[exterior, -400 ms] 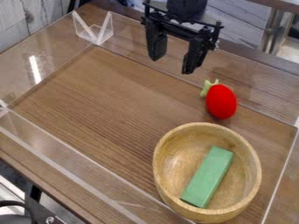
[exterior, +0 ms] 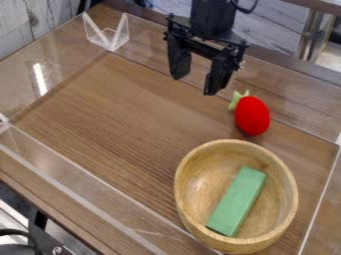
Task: Put the green stick in the brown bowl
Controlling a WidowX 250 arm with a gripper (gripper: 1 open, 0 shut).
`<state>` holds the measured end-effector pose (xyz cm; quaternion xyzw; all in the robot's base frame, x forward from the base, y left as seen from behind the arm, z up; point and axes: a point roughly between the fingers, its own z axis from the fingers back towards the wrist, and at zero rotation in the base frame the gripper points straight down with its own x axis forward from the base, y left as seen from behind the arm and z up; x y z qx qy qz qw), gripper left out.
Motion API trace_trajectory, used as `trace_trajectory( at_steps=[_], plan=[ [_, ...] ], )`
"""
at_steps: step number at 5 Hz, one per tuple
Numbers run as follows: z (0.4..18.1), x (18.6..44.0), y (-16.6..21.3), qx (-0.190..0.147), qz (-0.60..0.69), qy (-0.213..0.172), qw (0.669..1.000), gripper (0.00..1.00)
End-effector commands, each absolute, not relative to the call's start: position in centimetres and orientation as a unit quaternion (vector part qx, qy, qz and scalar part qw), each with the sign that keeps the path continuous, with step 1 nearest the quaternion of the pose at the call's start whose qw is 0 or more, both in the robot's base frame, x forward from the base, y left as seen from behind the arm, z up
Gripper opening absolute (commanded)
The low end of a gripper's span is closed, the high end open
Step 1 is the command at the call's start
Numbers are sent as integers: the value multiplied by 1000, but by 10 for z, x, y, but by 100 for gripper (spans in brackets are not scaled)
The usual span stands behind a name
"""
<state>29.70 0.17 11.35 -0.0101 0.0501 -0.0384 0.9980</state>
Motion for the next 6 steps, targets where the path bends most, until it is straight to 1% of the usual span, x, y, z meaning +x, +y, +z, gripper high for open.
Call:
trace_trajectory(
  at_steps=[1,2,3,4,5,6],
  plan=[
    [143,298,1,-12,-17,5,1000,100],
    [156,296,-7,-13,2,-6,1000,100],
    [159,296,-14,-13,3,-6,1000,100],
    [164,283,-12,-10,-12,-4,1000,100],
    [163,271,-11,-6,-26,-3,1000,100],
    [158,283,-13,-5,-41,-6,999,100]
  ],
)
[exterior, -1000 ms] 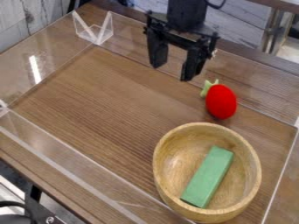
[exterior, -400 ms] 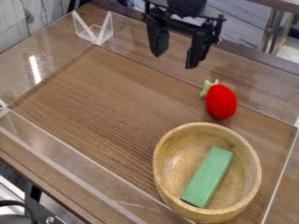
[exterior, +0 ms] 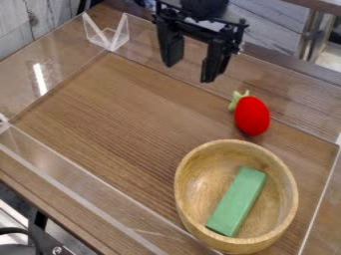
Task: Put the green stick in the brown bowl
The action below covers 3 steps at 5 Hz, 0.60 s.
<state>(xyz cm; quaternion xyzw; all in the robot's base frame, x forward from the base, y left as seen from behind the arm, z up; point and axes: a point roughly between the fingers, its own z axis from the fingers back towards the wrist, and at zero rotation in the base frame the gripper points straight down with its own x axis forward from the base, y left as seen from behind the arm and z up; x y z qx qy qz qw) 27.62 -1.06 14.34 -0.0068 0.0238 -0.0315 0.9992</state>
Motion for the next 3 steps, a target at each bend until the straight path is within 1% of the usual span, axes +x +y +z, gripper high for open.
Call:
trace_trajectory(
  at_steps=[1,2,3],
  plan=[
    [153,295,-16,-4,-48,-9,999,100],
    [150,303,-16,-1,4,-12,1000,100],
    [147,305,-15,-2,42,-11,999,100]
  ],
)
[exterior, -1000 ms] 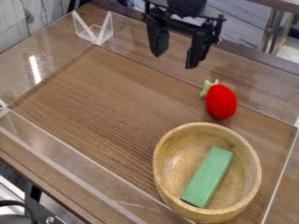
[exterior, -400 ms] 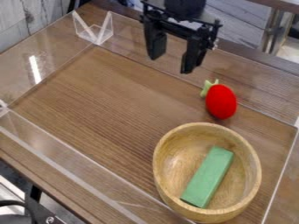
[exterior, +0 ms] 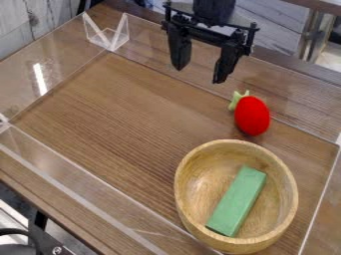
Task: Put the green stick in the brown bowl
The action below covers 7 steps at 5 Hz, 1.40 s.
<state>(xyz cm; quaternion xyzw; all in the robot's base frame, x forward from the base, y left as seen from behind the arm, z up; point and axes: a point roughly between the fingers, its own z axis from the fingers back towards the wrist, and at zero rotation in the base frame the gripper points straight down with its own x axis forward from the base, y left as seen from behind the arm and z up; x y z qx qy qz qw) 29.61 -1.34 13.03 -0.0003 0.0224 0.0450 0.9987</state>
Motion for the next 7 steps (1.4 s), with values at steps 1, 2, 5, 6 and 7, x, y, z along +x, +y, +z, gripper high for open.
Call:
trace_trajectory(
  at_steps=[1,2,5,6,7],
  plan=[
    [149,309,-7,-2,53,-12,999,100],
    [148,309,1,-1,55,-4,998,100],
    [153,289,-3,-1,-3,13,1000,100],
    [151,287,3,-2,-25,13,1000,100],
    [160,294,5,-4,-29,8,1000,0]
  ],
)
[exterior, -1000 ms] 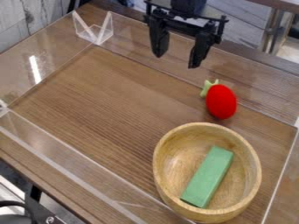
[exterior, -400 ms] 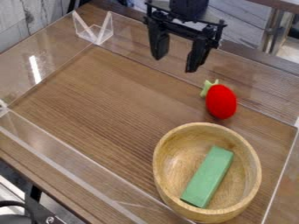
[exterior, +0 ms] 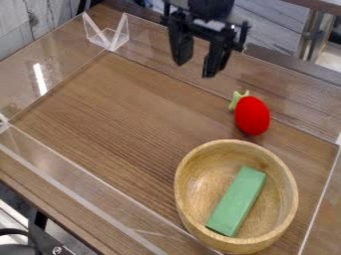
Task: Put the green stick in the brown bowl
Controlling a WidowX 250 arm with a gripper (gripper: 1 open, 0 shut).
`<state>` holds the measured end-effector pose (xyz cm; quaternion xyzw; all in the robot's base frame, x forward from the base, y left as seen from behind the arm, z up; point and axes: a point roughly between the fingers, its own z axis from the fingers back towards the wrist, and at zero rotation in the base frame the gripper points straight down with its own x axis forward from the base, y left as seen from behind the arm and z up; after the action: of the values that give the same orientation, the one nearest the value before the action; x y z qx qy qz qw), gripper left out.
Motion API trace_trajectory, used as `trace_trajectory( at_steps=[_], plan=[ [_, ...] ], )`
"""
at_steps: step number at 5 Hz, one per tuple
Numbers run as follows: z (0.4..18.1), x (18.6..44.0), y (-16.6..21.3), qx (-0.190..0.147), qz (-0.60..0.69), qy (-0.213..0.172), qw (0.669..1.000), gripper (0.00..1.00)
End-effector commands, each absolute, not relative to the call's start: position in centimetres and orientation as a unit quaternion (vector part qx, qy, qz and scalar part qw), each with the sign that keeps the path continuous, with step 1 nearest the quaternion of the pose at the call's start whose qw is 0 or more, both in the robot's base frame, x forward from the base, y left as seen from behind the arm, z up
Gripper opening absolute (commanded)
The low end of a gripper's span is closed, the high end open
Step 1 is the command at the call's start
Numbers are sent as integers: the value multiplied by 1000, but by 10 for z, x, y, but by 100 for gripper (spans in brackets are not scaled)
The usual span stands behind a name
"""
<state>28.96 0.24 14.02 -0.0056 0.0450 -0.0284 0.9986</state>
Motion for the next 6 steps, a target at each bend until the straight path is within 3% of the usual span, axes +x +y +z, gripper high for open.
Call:
trace_trajectory(
  at_steps=[1,2,5,6],
  plan=[
    [165,300,3,0,-16,11,1000,100],
    [157,302,2,6,-4,24,1000,100],
    [152,331,16,-9,89,2,996,100],
    [147,330,23,-11,76,-8,997,100]
  ],
)
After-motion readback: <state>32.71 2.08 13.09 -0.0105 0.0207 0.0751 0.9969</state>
